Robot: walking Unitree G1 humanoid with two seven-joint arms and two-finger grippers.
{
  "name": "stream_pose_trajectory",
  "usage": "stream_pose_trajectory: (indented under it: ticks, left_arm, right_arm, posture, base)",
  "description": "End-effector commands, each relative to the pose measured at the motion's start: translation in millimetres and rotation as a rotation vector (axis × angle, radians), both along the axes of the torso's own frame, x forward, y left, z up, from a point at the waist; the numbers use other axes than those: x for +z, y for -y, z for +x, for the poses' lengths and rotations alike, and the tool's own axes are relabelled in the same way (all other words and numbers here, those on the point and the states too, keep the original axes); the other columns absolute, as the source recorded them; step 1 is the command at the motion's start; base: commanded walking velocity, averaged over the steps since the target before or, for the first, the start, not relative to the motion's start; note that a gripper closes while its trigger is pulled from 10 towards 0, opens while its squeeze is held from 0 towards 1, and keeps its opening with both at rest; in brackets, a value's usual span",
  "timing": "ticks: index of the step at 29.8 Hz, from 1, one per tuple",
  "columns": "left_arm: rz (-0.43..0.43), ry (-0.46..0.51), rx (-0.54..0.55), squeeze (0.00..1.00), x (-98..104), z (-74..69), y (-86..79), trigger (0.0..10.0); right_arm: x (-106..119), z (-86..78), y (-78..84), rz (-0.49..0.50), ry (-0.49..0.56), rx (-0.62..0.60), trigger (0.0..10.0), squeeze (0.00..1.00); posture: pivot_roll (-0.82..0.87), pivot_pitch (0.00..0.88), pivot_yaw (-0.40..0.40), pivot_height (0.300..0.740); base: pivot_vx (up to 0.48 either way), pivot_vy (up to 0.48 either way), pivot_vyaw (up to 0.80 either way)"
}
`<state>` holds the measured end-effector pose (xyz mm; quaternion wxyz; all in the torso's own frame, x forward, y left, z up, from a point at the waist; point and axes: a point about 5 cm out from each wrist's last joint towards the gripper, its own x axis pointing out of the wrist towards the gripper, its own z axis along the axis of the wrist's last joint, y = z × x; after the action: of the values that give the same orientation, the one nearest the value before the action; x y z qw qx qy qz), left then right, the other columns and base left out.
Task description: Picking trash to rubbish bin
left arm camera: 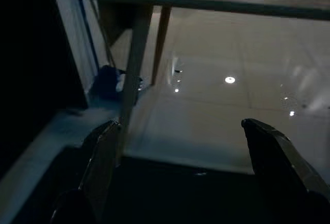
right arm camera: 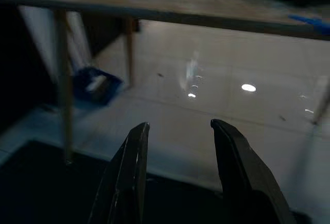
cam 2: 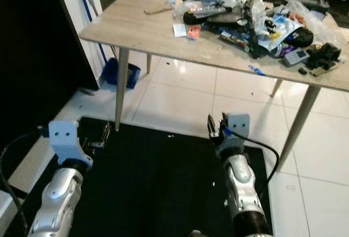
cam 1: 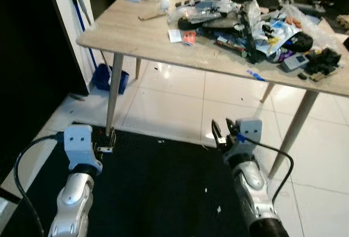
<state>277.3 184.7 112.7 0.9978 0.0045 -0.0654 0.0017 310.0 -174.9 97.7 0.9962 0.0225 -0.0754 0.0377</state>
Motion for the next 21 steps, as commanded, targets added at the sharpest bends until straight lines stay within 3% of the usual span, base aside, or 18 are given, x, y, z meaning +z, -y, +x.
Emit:
stream_pose_trajectory:
  ticks: [1, 16, 21]
  left_arm:
    - [0.004, -0.031, 0.018, 0.0, -7.0, -2.9, -5.0, 10.0]
    - [0.007, -0.025, 0.014, 0.0, -5.4, -2.1, -3.9, 10.0]
    - [0.005, -0.024, 0.012, 0.0, -5.6, -2.3, -3.0, 10.0]
  right_arm:
    - [-3.1, -0.4, -0.5, 0.011, -0.019, -0.008, 10.0, 0.0]
    - [5.2, 3.6, -3.2, -0.06, -0.008, 0.024, 10.0, 0.0]
    - [6.8, 5.1, -2.1, -0.036, -0.009, 0.013, 10.0, 0.0]
  posture:
    - [0.0, 0.151, -0.059, 0.74]
    - [-0.01, 0.15, -0.061, 0.74]
    - [-0.01, 0.15, -0.059, 0.74]
  base:
    - [0.251, 0.0, 0.0]
    - [0.253, 0.0, 0.0]
    - [0.251, 0.0, 0.0]
